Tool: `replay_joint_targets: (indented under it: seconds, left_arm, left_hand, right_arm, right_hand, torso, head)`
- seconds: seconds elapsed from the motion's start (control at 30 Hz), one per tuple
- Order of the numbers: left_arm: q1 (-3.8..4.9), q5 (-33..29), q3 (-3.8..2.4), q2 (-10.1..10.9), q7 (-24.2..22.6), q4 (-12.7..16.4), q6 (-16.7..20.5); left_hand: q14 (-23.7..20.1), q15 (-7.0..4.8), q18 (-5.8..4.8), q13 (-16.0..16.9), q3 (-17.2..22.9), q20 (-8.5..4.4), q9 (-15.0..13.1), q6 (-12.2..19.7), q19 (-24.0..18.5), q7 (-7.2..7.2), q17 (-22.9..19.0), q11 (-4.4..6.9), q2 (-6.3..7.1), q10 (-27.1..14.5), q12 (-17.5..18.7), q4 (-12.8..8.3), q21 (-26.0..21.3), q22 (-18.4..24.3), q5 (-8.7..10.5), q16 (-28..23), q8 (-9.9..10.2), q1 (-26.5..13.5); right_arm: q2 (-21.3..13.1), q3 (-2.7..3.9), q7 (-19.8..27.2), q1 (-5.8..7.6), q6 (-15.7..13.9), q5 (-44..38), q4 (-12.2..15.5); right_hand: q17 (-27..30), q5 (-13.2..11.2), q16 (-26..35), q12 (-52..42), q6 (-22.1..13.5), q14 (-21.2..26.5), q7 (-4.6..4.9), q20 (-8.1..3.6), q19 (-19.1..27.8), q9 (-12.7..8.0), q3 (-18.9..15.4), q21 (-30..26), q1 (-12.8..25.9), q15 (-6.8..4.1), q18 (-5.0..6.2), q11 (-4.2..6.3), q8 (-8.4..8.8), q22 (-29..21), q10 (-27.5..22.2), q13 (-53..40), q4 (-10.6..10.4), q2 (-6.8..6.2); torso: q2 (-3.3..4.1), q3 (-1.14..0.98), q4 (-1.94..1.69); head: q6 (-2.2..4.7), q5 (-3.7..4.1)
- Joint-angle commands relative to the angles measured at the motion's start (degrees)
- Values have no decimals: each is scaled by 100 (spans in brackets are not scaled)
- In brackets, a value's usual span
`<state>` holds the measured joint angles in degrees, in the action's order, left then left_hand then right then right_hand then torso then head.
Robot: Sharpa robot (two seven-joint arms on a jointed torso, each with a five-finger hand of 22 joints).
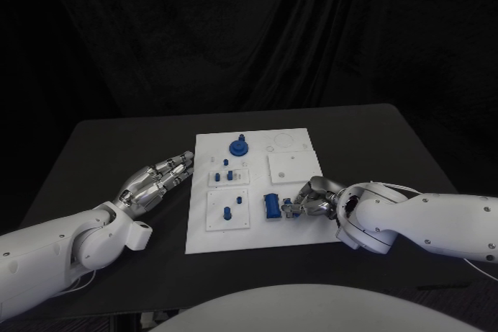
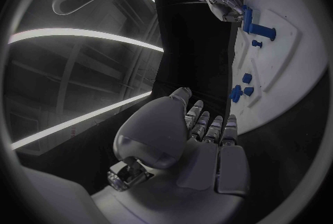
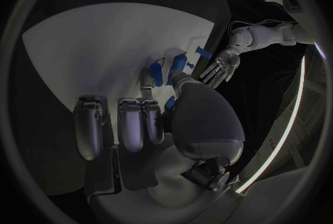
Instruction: Assemble the parts on the task board
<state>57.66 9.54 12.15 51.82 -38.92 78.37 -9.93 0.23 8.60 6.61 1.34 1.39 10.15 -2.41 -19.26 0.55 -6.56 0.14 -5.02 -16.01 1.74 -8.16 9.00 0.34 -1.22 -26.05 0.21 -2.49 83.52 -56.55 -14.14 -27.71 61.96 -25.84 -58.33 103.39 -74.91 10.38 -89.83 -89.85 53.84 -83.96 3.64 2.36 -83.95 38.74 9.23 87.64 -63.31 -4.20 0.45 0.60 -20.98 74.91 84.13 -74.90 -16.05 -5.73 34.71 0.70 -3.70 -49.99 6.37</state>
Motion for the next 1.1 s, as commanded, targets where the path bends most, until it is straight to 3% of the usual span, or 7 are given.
replay_joint_targets:
  seconds: [0.03, 0.27, 0.53, 0.63, 0.77, 0.93, 1.1]
  left_arm:
    - [-9, -33, -5, -10, -175, 2, -74]
    - [-11, -33, -5, -17, -146, -3, -88]
    - [-13, -33, -5, -12, -131, -6, -93]
    - [-14, -33, -5, -13, -126, -10, -97]
    - [-16, -33, -5, -13, -123, -11, -99]
    - [-18, -33, -5, -12, -116, -12, -100]
    - [-20, -33, -5, -14, -115, -14, -99]
  left_hand:
    - [-9, 32, -102, 9, 22, 34, -7, -33, 5, 5, -7, -40, -1, -3, -16, 9, 9, -6, -29, -11, -22, -37]
    - [-9, 33, -102, 9, 27, 35, -7, -35, 4, 4, -7, -41, -1, -4, -14, 7, 9, -5, -30, -11, -23, -37]
    - [-9, 34, -101, 9, 34, 36, -8, -38, 4, 2, -7, -43, -3, -5, -15, 5, 9, -4, -32, -11, -23, -38]
    - [-9, 34, -101, 9, 34, 36, -8, -38, 4, 2, -7, -43, -3, -5, -15, 5, 9, -4, -32, -11, -23, -38]
    - [-9, 36, -101, 9, 45, 39, -9, -46, 5, -1, -7, -46, -5, -6, -16, 1, 9, -4, -35, -11, -25, -37]
    - [-9, 36, -101, 9, 45, 39, -9, -46, 5, -1, -7, -46, -5, -6, -16, 1, 9, -4, -35, -11, -25, -37]
    - [-9, 36, -101, 9, 45, 39, -9, -46, 5, -1, -7, -46, -5, -6, -16, 1, 9, -4, -35, -11, -25, -37]
  right_arm:
    - [-3, 0, -2, -10, -66, -76, 10]
    - [0, 0, 44, -10, -116, -77, 5]
    - [-25, 0, 206, -10, -258, -77, 30]
    - [-43, 0, 283, -10, -346, -77, 45]
    - [-76, 0, 402, -9, -466, -77, 62]
    - [-178, -1, 498, -9, -418, -263, 115]
    - [-298, -2, 538, -9, -257, -473, 203]
  right_hand:
    - [-1509, -21, -17, -15, 80, -604, -18, 17, -440, 39, -94, -39, 102, 28, 41, -10, -94, 1396, 587, -1510, -49, 24]
    - [-1509, 50, -17, -15, 146, -604, -115, -48, -424, 313, -233, -69, 103, -46, 49, 76, -486, 1385, 587, -1510, -48, 122]
    - [-1509, 72, -17, -15, 27, -604, -172, -100, -401, 626, -410, -112, 414, -96, 61, 131, -853, 1369, 587, -1510, -73, 265]
    - [-1509, 681, -17, -15, -8, -604, -207, -126, -396, 778, -628, -123, 671, -123, 63, 160, -1035, 1366, 587, -1510, -65, 365]
    - [-1509, 755, -17, -15, -40, -604, -221, -138, -392, 840, -713, -131, 713, -135, 66, 174, -1101, 1363, 587, -1510, -68, 445]
    - [-1509, 995, -17, -15, -170, -604, -233, -155, -380, 972, -807, -154, 314, -151, 71, 187, -1224, 1355, 587, -1510, 16, 407]
    - [-1509, 923, -17, -15, -213, -604, -243, -159, -366, 1116, -931, -179, 40, -154, 78, 194, -1405, 1347, 587, -1510, -19, 375]
  torso:
    - [1, 2, -3]
    - [1, 0, -5]
    - [2, 2, -4]
    - [2, 2, -5]
    - [2, 2, -5]
    - [2, 2, -6]
    - [1, 1, -6]
  head:
    - [-1, -4]
    - [-1, -5]
    - [-1, -24]
    - [-1, -24]
    - [-1, -30]
    - [-1, -41]
    - [-1, -49]
